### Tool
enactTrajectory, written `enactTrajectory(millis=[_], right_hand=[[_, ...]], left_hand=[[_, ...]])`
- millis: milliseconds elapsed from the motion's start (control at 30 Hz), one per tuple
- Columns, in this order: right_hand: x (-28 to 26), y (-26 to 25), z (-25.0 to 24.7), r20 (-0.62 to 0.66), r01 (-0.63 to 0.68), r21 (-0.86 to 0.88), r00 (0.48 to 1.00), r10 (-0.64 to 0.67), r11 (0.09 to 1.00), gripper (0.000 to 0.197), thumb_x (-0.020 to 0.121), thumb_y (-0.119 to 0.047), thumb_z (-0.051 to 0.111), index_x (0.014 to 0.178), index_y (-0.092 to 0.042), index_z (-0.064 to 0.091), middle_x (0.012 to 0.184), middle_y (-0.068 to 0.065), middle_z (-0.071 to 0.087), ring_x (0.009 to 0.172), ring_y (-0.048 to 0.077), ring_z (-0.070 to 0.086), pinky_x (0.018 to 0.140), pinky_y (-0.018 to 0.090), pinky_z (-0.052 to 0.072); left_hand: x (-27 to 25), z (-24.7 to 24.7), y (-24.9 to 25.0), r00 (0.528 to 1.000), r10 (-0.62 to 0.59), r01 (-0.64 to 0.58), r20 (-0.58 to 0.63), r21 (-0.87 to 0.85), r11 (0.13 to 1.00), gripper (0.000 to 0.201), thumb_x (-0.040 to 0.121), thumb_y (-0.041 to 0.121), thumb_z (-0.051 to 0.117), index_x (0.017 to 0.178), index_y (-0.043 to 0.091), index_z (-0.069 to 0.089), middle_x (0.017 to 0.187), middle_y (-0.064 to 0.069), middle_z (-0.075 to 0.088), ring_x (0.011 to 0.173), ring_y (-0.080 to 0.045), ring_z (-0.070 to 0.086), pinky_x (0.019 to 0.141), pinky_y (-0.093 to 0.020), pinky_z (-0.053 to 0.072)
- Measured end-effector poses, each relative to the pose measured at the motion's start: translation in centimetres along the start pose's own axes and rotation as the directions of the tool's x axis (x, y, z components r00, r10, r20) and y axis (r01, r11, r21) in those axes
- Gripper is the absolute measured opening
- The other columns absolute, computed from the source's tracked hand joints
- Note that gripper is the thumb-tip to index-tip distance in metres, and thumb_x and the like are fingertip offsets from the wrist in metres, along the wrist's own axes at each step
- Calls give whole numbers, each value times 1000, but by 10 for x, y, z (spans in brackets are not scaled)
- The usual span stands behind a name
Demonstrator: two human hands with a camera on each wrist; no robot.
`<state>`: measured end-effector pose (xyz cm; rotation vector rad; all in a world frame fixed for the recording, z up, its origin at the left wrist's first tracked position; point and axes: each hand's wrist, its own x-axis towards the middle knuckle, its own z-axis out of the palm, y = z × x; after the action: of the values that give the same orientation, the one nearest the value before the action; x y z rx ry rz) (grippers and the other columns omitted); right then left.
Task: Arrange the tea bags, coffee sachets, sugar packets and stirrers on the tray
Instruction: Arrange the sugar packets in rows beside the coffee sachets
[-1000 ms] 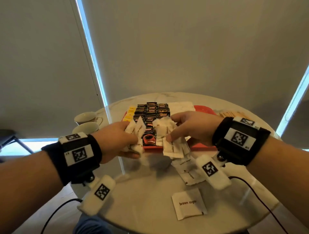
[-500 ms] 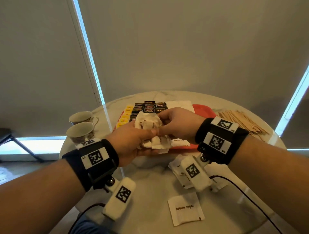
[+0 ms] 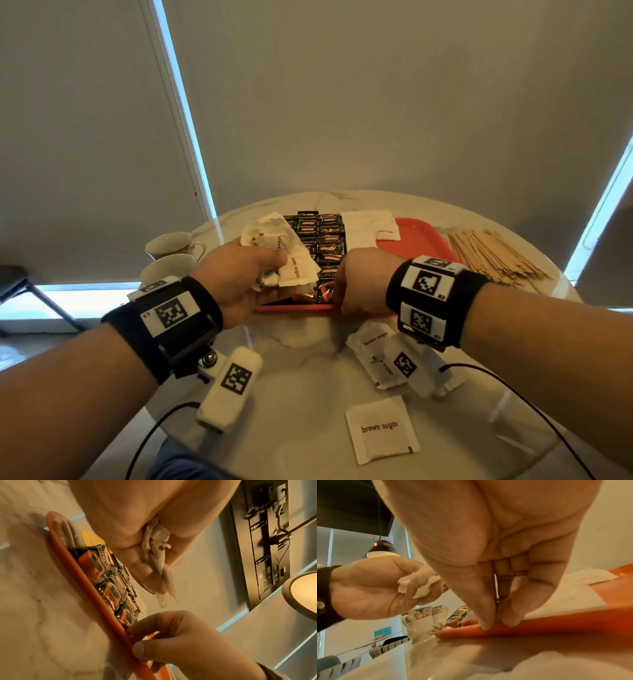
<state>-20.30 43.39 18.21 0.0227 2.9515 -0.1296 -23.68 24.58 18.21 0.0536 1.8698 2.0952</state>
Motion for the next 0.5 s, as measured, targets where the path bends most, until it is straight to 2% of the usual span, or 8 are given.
enactTrajectory(millis=[100,233,367,433,500], right_hand=[[1,-1,1,-6,19,-67,1000,-20,998,28,94,-26,66,120,-17,73,116,3,70,104,22,67,92,35,58],[-4,3,6,-4,7,-13,1000,-7,1000,24,92,-27,67,113,-19,76,110,2,72,98,21,68,88,35,60],[-18,6,4,34,13,157,999,-18,988,21,92,-25,71,111,-22,78,106,-2,75,96,17,69,88,35,60],[-21,12,1,60,-2,271,998,-15,963,17,92,-24,72,108,-22,79,96,-3,76,87,13,70,85,34,61],[-20,20,-6,88,-70,484,996,31,872,13,96,-19,67,103,-17,78,89,3,78,78,16,73,82,36,63]], left_hand=[[-2,2,4,1000,8,-8,-9,-17,1000,32,98,-3,61,126,13,62,107,-17,79,88,-34,79,60,-38,63],[-1,7,8,1000,-1,1,-6,-66,998,29,99,-4,59,126,8,61,104,-19,79,83,-35,79,55,-35,62],[9,14,4,1000,-4,2,-13,-107,994,34,98,-4,60,130,6,60,110,-20,77,84,-35,79,55,-35,62],[15,21,2,1000,-2,-1,-21,-139,990,32,98,-4,61,129,6,61,110,-20,76,82,-34,79,53,-33,61],[21,28,0,1000,3,-7,-25,-164,986,31,98,-4,60,128,5,62,111,-20,75,82,-34,79,53,-33,60]])
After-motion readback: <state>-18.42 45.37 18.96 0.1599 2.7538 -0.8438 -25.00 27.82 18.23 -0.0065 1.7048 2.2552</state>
